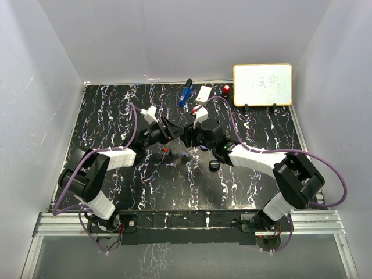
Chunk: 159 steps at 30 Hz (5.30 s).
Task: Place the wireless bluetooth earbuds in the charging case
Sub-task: Pick up the charging case at the center of the board, then open the charging case.
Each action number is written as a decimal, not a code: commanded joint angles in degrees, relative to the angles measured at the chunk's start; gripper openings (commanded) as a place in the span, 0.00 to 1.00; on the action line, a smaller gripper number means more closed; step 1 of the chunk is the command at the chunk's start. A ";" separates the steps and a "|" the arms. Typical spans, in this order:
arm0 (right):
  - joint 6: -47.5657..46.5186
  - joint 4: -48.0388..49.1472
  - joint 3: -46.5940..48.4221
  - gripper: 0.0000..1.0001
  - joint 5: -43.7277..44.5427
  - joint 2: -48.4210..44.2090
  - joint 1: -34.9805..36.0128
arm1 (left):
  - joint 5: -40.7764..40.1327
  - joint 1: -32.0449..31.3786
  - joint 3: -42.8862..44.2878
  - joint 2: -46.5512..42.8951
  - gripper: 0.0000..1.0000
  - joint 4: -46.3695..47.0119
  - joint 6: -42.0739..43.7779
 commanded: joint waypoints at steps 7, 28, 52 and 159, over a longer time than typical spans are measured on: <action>0.49 4.79 0.61 0.36 -1.21 -0.09 0.32 | -0.39 -1.63 1.44 0.74 0.47 4.05 -0.61; 2.24 -0.60 2.38 0.83 -2.85 -2.48 -0.92 | -0.87 -0.14 0.73 -2.45 0.00 2.45 0.26; 22.54 12.86 -4.20 0.67 -38.75 -2.82 -20.54 | 30.31 7.78 9.83 22.95 0.00 53.10 -28.75; 49.67 48.05 -13.56 0.02 -48.15 7.01 -27.28 | 16.47 1.87 8.04 7.28 0.99 8.17 -2.36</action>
